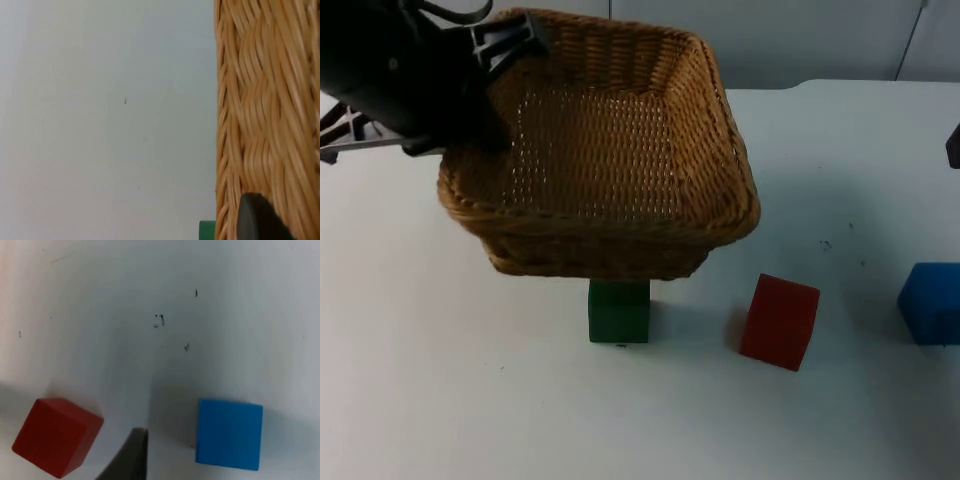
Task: Pick up the basket with the left hand and place the blue cube into the basket with the right hand.
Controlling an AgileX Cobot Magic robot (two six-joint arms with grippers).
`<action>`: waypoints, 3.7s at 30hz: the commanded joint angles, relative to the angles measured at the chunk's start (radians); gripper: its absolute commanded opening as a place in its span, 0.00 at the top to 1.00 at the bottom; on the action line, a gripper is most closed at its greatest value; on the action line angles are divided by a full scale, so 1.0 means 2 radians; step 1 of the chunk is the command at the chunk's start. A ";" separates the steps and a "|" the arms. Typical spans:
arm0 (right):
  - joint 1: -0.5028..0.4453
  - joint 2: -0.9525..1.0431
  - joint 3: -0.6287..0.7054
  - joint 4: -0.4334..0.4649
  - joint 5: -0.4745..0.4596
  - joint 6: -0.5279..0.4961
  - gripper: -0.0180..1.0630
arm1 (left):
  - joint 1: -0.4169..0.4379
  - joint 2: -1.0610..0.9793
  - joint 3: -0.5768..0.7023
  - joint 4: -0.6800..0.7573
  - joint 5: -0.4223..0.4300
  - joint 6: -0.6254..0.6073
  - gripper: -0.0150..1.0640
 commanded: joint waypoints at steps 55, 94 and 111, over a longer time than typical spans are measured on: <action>0.002 0.213 -0.005 -0.003 -0.051 0.026 0.99 | 0.000 -0.059 0.051 -0.022 0.007 0.024 0.99; 0.294 0.035 -0.143 0.000 -0.141 0.018 0.99 | 0.000 -0.059 0.051 -0.029 0.007 0.024 0.99; 0.310 0.177 -0.170 0.014 -0.175 0.013 0.99 | 0.000 -0.059 0.051 -0.041 0.009 0.024 0.99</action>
